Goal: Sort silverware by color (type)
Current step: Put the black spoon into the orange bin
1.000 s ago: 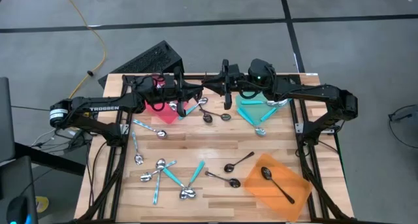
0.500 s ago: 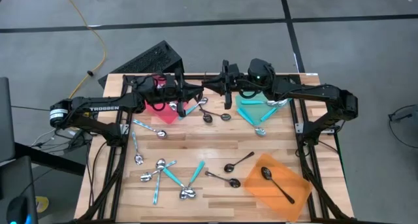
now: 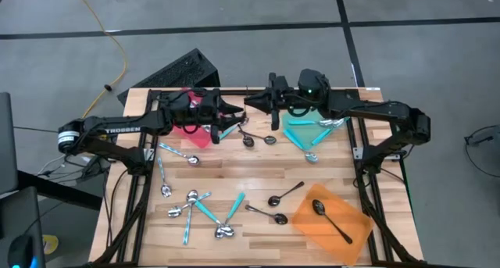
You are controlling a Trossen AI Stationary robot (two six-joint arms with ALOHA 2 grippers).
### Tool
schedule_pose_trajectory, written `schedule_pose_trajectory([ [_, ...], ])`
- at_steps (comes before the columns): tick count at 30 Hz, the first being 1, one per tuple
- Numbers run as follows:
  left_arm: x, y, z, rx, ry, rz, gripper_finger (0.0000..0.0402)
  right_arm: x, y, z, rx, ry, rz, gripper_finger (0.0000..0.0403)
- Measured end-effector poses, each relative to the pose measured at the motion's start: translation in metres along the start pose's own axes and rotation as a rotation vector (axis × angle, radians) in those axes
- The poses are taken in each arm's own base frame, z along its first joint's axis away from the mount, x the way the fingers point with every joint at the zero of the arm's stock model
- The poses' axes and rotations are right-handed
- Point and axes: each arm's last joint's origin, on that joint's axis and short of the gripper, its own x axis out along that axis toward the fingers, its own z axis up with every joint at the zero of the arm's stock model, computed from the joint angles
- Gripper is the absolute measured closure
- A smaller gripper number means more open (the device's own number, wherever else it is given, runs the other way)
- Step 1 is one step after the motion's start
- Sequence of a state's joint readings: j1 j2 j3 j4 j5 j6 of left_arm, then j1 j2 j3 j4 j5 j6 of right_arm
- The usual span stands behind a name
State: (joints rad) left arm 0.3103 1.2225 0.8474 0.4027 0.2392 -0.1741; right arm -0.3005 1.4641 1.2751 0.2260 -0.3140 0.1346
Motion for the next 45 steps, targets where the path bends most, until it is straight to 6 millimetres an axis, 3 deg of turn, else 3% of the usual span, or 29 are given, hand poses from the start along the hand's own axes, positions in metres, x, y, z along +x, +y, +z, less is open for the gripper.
schedule_pose_trajectory([
  [8, -0.011, 0.004, -0.008, 0.005, 0.146, 0.125, 0.0236, -0.028, -0.006, -0.007, 0.137, 0.247, -0.085, 0.0375],
  [18, -0.017, 0.009, -0.018, -0.024, 0.27, 0.167, 0.0236, -0.064, 0.016, -0.029, 0.387, 0.638, -0.149, 0.0375],
  [26, -0.018, 0.011, -0.019, -0.018, 0.275, 0.233, 0.0237, -0.078, 0.063, -0.041, 0.555, 0.862, -0.12, 0.0375],
  [34, -0.018, 0.011, -0.019, -0.018, 0.275, 0.238, 0.0237, -0.087, 0.13, -0.055, 0.696, 1.065, -0.06, 0.0375],
  [39, -0.018, 0.011, -0.019, -0.018, 0.275, 0.239, 0.0237, -0.101, 0.168, -0.063, 0.759, 1.157, -0.167, 0.0375],
  [45, -0.018, 0.011, -0.019, -0.018, 0.275, 0.24, 0.0237, -0.124, 0.198, -0.072, 0.886, 1.263, -0.356, 0.0367],
])
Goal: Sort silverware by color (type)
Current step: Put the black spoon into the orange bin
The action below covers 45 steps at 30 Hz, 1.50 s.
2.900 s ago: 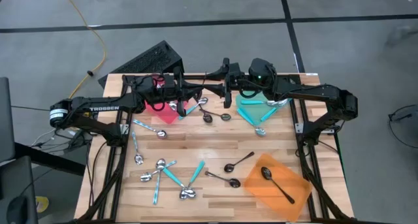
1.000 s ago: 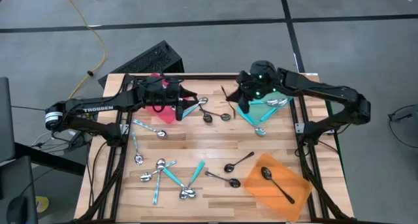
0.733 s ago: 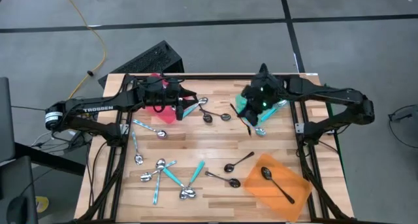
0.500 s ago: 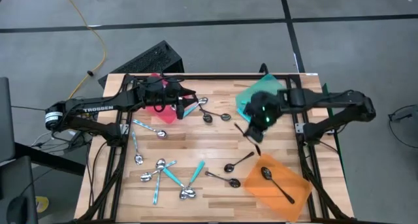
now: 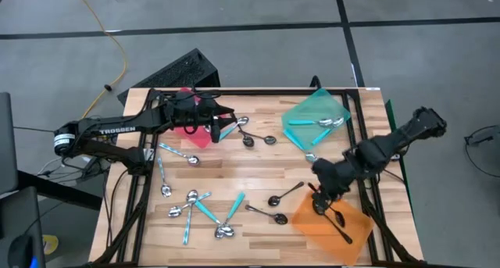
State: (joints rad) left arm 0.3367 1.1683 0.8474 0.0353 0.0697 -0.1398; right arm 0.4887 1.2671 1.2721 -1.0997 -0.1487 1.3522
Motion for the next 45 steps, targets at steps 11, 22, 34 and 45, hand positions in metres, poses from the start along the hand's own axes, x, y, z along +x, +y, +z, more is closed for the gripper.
schedule_pose_trajectory([
  [11, 0.0, 0.006, 0.001, -0.003, -0.005, 0.03, 0.0237, 0.037, -0.013, -0.037, 0.125, -0.023, -0.153, 0.0374],
  [22, -0.001, 0.012, 0.002, 0.001, -0.007, 0.051, 0.0237, 0.094, -0.006, -0.045, -0.009, 0.086, -0.32, 0.0374],
  [34, -0.001, 0.012, 0.001, 0.023, -0.005, 0.051, 0.0237, 0.15, 0.005, -0.042, -0.127, 0.132, -0.342, 0.0372],
  [45, -0.001, 0.012, 0.002, 0.029, -0.006, 0.051, 0.0237, 0.184, 0.003, -0.047, -0.159, 0.187, -0.357, 0.037],
])
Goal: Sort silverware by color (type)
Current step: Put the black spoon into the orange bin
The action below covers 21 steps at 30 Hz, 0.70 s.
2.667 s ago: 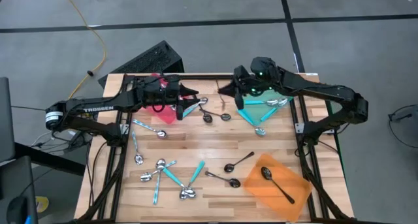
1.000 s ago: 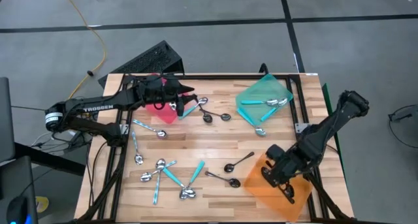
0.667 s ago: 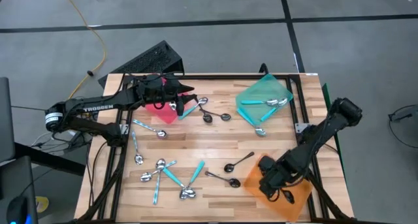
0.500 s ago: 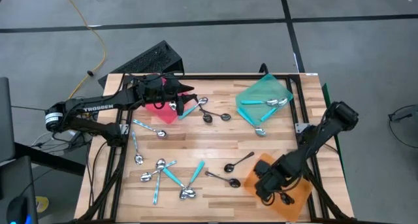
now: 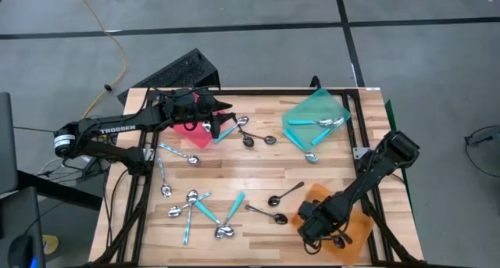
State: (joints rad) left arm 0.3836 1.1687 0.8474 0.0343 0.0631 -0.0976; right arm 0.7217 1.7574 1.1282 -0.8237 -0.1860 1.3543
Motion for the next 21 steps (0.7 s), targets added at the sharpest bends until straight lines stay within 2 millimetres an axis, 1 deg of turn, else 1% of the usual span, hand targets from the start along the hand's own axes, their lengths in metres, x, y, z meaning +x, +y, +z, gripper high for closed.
schedule_pose_trajectory([
  [6, 0.0, 0.001, 0.0, 0.01, -0.003, 0.02, 0.0237, 0.015, -0.011, -0.001, 0.053, 0.004, -0.009, 0.037],
  [14, 0.0, 0.001, 0.0, 0.007, -0.003, 0.026, 0.0237, 0.024, -0.018, -0.002, 0.048, 0.0, -0.022, 0.0364],
  [17, 0.0, 0.001, 0.0, 0.007, -0.003, 0.026, 0.0237, 0.028, -0.02, -0.002, 0.041, -0.006, 0.006, 0.0357],
  [21, 0.0, 0.001, 0.0, 0.006, -0.003, 0.026, 0.0237, 0.03, -0.02, -0.001, 0.04, -0.021, 0.007, 0.0354],
])
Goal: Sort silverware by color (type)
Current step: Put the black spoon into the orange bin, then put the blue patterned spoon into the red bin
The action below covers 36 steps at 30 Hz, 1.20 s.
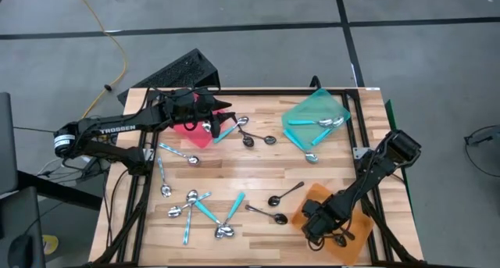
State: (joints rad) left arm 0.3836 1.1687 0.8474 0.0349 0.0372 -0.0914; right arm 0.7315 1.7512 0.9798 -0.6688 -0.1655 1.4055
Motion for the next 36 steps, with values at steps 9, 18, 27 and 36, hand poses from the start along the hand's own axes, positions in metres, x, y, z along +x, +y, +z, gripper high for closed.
schedule_pose_trajectory([
  [9, 0.0, 0.0, 0.0, 0.001, 0.001, 0.0, 0.0237, 0.0, 0.0, 0.0, -0.003, -0.008, 0.002, 0.0341],
  [18, 0.0, -0.001, 0.0, 0.003, 0.004, -0.037, 0.0237, -0.012, -0.001, 0.0, -0.003, -0.08, 0.037, 0.0258],
  [27, 0.0, -0.002, -0.006, 0.006, 0.07, -0.082, 0.0237, -0.033, -0.004, -0.005, -0.044, -0.084, 0.092, 0.0205],
  [36, -0.005, -0.006, -0.028, -0.031, 0.304, -0.24, 0.0237, -0.069, -0.023, -0.014, -0.041, -0.082, 0.089, 0.0215],
])
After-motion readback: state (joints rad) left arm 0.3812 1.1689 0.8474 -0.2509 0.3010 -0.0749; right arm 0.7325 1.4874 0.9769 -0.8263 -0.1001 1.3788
